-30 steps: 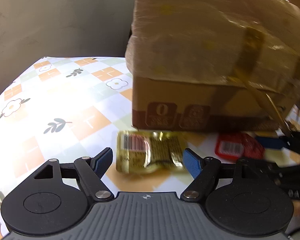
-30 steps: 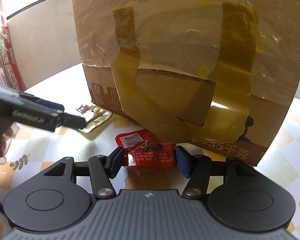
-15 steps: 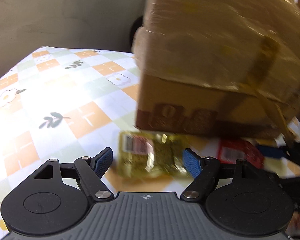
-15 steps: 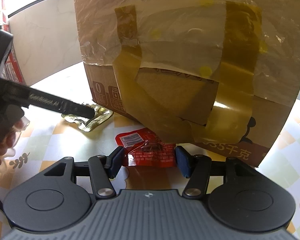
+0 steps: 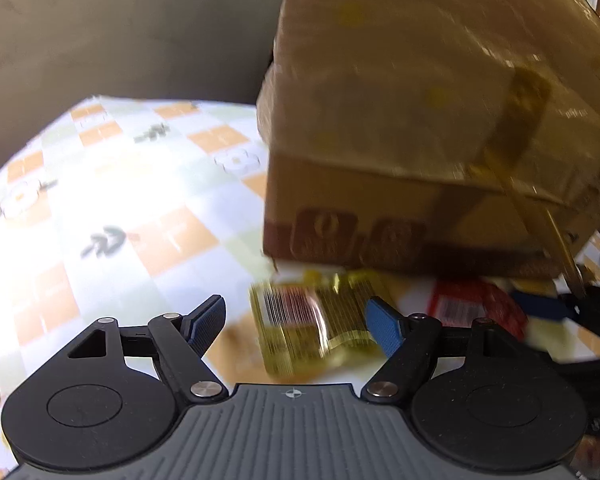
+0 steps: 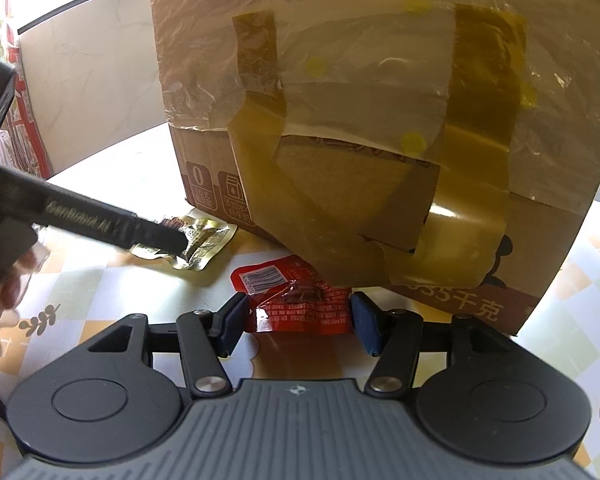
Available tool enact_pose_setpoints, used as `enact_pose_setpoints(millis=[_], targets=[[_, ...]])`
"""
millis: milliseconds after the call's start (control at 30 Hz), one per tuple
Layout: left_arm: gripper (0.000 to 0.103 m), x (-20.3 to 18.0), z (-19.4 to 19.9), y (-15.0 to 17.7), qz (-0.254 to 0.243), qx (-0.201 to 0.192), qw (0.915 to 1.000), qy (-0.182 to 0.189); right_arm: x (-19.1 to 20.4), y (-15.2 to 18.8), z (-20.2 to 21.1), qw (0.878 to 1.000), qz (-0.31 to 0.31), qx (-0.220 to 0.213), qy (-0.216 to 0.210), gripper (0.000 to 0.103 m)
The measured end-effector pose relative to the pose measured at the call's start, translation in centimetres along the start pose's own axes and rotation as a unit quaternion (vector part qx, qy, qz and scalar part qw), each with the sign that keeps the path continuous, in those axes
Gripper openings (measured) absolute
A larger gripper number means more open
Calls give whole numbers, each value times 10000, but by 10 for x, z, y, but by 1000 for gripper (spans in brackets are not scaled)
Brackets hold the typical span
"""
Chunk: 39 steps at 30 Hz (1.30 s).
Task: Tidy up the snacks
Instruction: 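Grasp the gold foil packet with the left tool and lift it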
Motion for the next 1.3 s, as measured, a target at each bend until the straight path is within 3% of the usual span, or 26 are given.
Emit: enact_pose_setpoints(millis=[167, 300, 500, 767, 1000, 1133, 1233, 1300], targets=[[77, 3, -10, -24, 159, -176, 9994, 231, 1, -1, 0, 10000, -5, -1, -7, 59], [67, -6, -21, -26, -46, -62, 9987, 495, 1, -1, 0, 10000, -6, -13, -15, 59], [66, -16, -26, -15, -441, 100, 9963, 735, 1, 0, 1, 10000, -8, -16, -18, 59], [67, -20, -1, 12, -812, 278, 9916, 969, -1, 0, 2, 10000, -9, -17, -23, 59], [67, -21, -4, 12, -918, 174, 9936, 632, 1, 0, 1, 10000, 10, -5, -20, 59], [70, -32, -12, 15, -1381, -33, 9899, 322, 1, 0, 1, 10000, -4, -7, -27, 59], [70, -31, -12, 19, -1207, -157, 9921, 296, 1, 0, 1, 10000, -9, -9, -32, 59], [64, -30, -11, 23, -1090, -195, 9935, 274, 1, 0, 1, 10000, -14, -6, -35, 59]])
Point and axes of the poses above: each gripper's, at about its wrist camera, not at the fingertips, and z roughly against the way its jaws point, x to its left, y to its underside, the point moved 8 cm from there along -z, roughly the way its jaws point, and after that the axes turned 1 degree about z, right-handed, at the moved point
